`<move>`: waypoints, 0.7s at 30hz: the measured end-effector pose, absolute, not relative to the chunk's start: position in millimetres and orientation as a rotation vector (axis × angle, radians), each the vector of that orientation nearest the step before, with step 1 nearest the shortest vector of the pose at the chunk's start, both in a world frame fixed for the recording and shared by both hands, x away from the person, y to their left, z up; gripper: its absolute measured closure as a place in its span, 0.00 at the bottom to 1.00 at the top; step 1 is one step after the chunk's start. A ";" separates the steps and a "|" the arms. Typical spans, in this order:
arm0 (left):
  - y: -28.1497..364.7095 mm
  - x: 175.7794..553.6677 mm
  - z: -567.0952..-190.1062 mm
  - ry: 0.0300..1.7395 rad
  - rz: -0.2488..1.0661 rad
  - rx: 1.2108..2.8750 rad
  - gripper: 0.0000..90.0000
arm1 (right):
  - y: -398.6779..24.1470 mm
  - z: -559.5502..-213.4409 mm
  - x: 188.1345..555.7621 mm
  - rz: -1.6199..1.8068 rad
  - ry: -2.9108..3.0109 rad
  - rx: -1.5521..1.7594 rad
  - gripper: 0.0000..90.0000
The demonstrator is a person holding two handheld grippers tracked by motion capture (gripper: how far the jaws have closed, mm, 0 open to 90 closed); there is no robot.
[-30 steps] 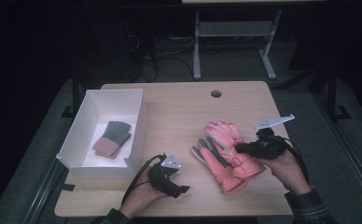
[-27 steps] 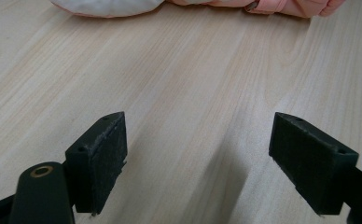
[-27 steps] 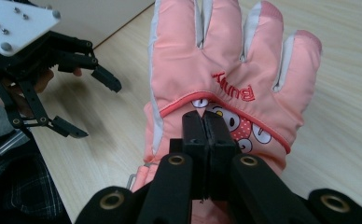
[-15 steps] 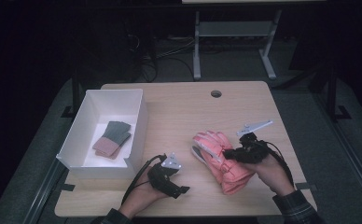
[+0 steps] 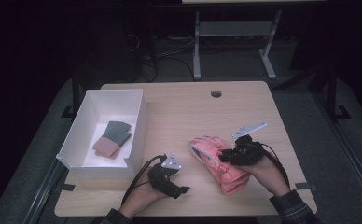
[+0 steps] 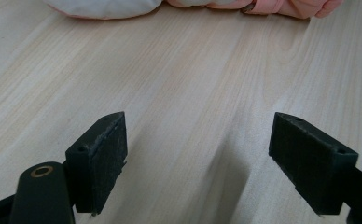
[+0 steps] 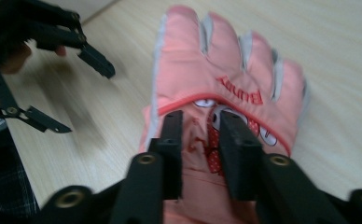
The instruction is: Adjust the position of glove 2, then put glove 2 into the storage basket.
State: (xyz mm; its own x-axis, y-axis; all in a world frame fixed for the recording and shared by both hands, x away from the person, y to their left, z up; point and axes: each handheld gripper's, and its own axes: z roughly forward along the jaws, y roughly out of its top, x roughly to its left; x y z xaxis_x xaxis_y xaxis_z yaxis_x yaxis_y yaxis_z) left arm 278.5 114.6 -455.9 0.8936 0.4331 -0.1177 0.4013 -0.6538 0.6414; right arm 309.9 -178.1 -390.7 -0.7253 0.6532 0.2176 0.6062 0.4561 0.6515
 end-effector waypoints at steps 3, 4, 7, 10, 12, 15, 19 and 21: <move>114.6 278.1 -455.7 0.611 0.063 2.342 0.24 | -188.4 -382.9 307.8 1.187 2.567 1.128 0.74; 114.9 277.9 -455.3 0.610 0.066 2.339 0.24 | -191.6 -381.9 307.9 1.204 2.547 1.107 0.76; 115.3 277.4 -454.4 0.613 0.065 2.334 0.27 | -204.9 -379.0 307.0 1.248 2.505 1.071 0.86; 116.1 276.4 -452.6 0.618 0.061 2.316 0.43 | -220.0 -381.6 306.3 1.242 2.472 1.071 1.00; 116.8 276.3 -451.3 0.625 0.047 2.305 0.55 | -229.0 -386.8 306.7 1.233 2.464 1.075 1.00; 117.4 275.7 -449.4 0.623 0.039 2.307 0.75 | -237.9 -393.0 306.6 1.228 2.455 1.106 1.00; 119.4 276.4 -443.5 0.609 0.032 2.312 0.98 | -254.3 -407.1 304.9 1.224 2.457 1.136 1.00; 118.8 276.7 -442.0 0.619 0.019 2.300 1.00 | -260.3 -414.6 302.9 1.202 2.468 1.147 1.00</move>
